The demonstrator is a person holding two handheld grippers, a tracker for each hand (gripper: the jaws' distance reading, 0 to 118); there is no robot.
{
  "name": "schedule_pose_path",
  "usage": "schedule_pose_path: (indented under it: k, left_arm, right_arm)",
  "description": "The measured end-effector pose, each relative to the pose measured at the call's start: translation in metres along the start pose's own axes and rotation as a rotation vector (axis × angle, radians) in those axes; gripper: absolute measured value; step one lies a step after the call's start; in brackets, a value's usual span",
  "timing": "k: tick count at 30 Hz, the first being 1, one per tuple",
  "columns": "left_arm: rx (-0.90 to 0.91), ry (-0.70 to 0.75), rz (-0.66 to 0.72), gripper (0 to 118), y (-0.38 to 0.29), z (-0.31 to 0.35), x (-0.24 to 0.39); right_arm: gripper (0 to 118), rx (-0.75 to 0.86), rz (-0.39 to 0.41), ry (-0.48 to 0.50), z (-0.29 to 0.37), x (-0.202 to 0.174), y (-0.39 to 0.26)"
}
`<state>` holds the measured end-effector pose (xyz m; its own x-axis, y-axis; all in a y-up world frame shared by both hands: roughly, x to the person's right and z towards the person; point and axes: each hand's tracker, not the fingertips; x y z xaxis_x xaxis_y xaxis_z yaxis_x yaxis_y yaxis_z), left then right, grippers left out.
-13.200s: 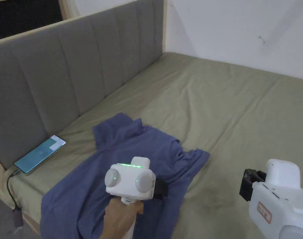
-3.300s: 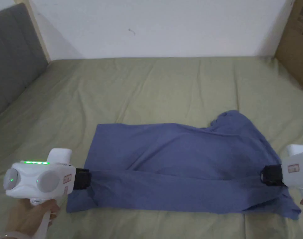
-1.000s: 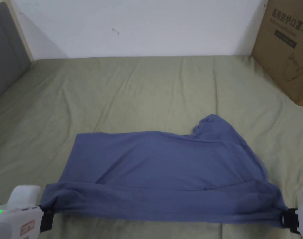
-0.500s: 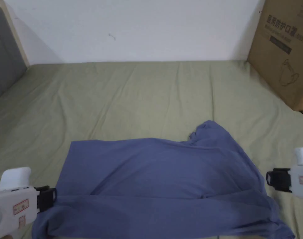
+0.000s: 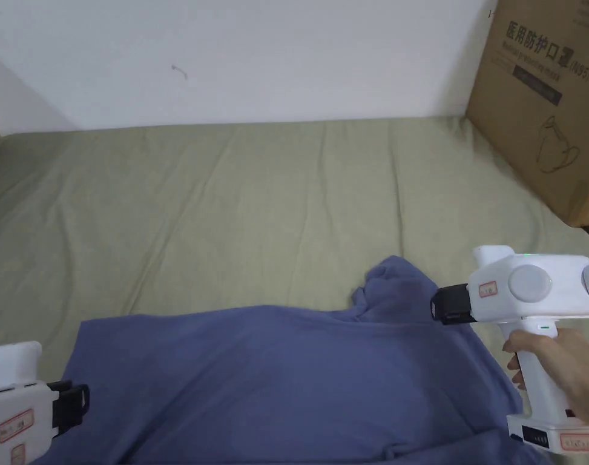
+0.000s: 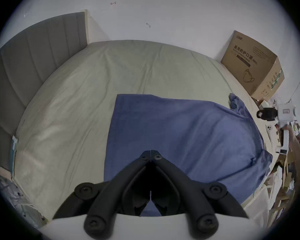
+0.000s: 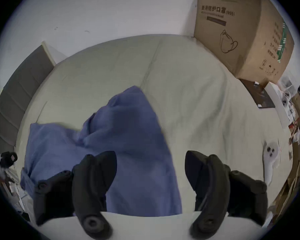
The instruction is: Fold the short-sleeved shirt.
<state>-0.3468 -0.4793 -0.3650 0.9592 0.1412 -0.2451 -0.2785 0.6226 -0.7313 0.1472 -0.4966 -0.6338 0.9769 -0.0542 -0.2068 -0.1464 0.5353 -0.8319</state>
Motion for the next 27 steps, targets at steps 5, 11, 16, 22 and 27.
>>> schedule_pose_path:
  k: [5,11,16,22,27]
  left_arm:
    - [-0.03,0.0,0.003,0,0.008,-0.025,-0.008]
    - [-0.077,0.018,-0.009,0,0.008,-0.04,-0.014]
    - [-0.074,0.032,-0.007,0,0.015,-0.048,-0.02]
    - [-0.063,0.036,0.06,46,0.055,-0.078,-0.039]
    - [-0.07,0.073,0.086,103,0.092,-0.123,-0.047]
  right_arm:
    - [83,-0.083,-0.011,-0.006,-0.056,0.007,0.021]
    - [0,-0.107,0.058,-0.038,-0.065,-0.003,0.016]
    - [0,-0.085,0.125,-0.063,-0.052,-0.007,0.023]
    - [0,-0.052,0.062,-0.028,-0.036,-0.001,0.032]
    - [0,-0.057,0.074,-0.036,-0.041,-0.002,0.03]
